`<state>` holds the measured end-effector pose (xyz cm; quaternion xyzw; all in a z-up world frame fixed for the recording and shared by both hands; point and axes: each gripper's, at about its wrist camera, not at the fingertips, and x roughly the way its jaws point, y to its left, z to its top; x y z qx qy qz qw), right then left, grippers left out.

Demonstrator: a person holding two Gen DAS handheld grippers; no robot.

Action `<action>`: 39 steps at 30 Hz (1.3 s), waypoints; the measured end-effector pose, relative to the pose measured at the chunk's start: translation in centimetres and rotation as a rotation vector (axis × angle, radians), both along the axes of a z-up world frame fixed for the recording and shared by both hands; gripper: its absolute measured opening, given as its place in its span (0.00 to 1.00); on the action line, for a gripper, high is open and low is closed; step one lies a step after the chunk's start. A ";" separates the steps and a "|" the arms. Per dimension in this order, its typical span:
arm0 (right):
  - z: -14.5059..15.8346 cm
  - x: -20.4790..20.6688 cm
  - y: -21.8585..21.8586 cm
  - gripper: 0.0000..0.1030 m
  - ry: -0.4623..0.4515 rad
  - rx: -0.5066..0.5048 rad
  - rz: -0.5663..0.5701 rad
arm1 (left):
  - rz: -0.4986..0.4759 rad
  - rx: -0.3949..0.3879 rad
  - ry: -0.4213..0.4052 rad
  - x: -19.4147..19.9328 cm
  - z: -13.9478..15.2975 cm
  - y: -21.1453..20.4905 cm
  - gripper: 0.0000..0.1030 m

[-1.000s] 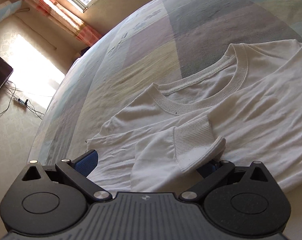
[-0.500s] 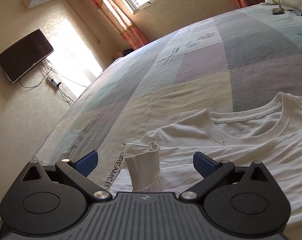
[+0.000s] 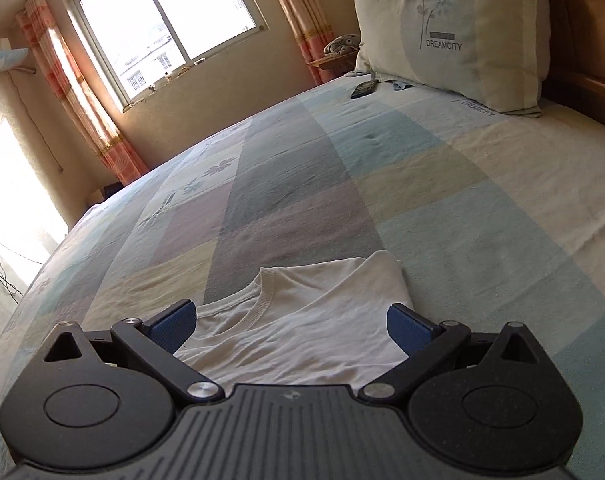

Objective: Fold clothes
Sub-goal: 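Withdraw the open right gripper while moving the left gripper toward the cuff, then close the left gripper on the folded sleeve cuff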

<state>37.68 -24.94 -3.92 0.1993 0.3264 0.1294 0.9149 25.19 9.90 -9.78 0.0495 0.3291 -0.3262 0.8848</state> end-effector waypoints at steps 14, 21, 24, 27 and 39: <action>-7.1 -5.0 1.3 1.00 -0.018 -0.006 0.298 | 0.256 -0.053 0.013 1.9 6.0 -0.1 0.99; -8.8 -5.8 5.1 1.00 -0.128 -0.104 0.441 | 0.389 -0.031 0.134 11.6 4.0 -4.3 0.99; -8.4 -6.4 5.0 1.00 -0.152 -0.108 0.510 | 0.435 0.138 0.150 14.7 2.1 -7.0 0.98; -8.6 -6.6 4.8 1.00 -0.147 -0.116 0.513 | 0.489 0.167 0.208 16.5 0.2 -7.4 0.97; -8.7 -6.9 4.3 1.00 -0.152 -0.082 0.521 | 0.614 0.000 0.216 13.6 0.0 -2.2 0.97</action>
